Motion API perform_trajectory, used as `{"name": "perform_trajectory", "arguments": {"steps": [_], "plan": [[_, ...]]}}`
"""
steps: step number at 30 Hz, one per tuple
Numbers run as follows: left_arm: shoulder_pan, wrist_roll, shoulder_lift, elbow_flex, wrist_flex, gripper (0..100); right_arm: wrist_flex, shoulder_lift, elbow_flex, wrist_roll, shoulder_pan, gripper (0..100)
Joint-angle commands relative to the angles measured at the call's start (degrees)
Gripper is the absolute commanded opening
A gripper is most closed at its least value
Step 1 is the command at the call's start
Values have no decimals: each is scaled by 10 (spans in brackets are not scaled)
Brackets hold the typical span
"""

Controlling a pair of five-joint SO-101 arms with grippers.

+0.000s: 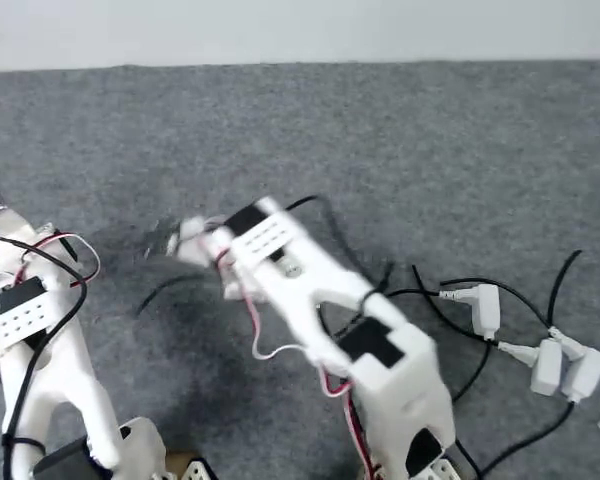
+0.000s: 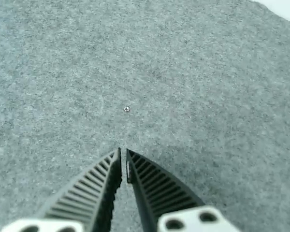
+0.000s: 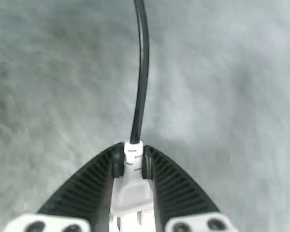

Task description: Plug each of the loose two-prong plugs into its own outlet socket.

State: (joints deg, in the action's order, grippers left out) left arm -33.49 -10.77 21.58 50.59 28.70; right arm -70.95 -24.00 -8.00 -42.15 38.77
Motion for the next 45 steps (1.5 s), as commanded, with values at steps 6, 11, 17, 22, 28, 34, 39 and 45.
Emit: {"name": "perform_trajectory", "arguments": {"steps": [6, 11, 17, 22, 28, 34, 39, 45], "plan": [[10, -4, 13, -26, -16, 28, -17, 158, 5, 218, -226, 8], [21, -4, 13, -20, -15, 45, 110, 118, 91, 291, -291, 8], [116, 126, 12, 19, -15, 45, 157, 18, 93, 280, -308, 9], [248, 389, 18, 109, -15, 40, 79, -47, -2, 276, -305, 119], [266, 440, 18, 124, -14, 40, -1, -89, -114, 292, -307, 198], [268, 440, 18, 124, -14, 40, -82, -89, -179, 311, -296, 195], [268, 440, 18, 124, -14, 40, -85, -94, -186, 330, -341, 9], [269, 440, 18, 124, -14, 40, -73, -106, -175, 357, -352, 9]]}}
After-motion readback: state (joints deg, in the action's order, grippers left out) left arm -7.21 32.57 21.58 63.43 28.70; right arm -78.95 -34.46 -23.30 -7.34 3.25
